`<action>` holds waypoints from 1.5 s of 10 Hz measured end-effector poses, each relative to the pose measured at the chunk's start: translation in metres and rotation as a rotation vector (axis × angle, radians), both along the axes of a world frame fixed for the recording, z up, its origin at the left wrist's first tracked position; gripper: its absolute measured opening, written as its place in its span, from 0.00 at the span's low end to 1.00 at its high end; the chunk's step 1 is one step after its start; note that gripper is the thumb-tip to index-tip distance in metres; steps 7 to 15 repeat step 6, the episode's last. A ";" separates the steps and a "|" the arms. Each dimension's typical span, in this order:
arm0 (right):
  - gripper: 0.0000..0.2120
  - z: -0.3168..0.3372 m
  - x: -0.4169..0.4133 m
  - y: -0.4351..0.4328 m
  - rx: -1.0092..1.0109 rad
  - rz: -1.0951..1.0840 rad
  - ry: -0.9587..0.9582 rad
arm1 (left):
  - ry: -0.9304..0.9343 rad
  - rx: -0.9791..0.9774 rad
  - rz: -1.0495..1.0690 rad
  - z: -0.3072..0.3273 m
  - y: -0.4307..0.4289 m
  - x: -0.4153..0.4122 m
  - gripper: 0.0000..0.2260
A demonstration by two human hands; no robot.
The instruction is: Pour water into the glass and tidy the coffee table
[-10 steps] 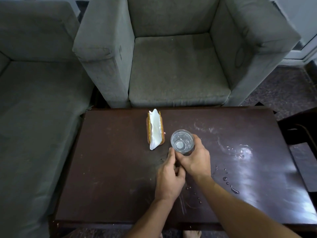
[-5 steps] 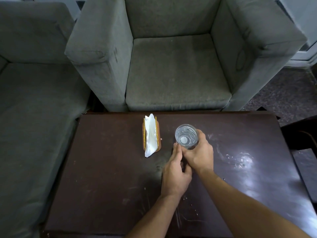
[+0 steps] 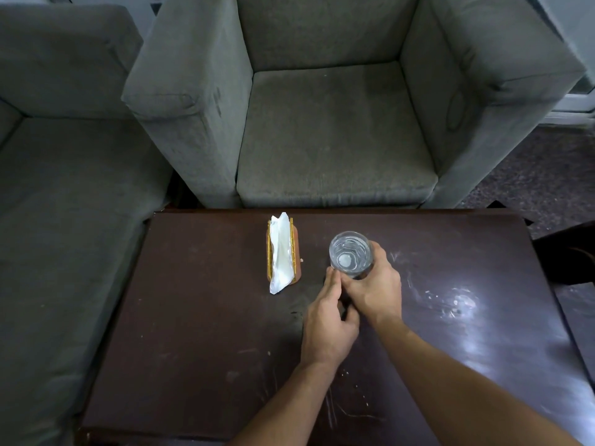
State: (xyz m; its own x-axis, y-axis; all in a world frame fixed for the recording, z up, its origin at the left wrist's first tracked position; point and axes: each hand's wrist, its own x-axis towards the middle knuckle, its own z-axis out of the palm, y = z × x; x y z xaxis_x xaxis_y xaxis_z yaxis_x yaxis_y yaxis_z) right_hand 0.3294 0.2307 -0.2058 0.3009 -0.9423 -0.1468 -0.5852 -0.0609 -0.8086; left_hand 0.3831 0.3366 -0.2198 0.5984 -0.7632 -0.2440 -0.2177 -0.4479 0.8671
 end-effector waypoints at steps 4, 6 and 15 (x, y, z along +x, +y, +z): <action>0.37 -0.004 0.003 0.000 -0.001 0.008 0.031 | -0.004 0.019 -0.023 -0.006 0.000 0.008 0.35; 0.64 0.022 -0.002 0.003 0.039 0.010 0.111 | -0.144 -0.023 0.033 0.015 0.000 0.020 0.28; 0.64 0.022 -0.002 0.003 0.039 0.010 0.111 | -0.144 -0.023 0.033 0.015 0.000 0.020 0.28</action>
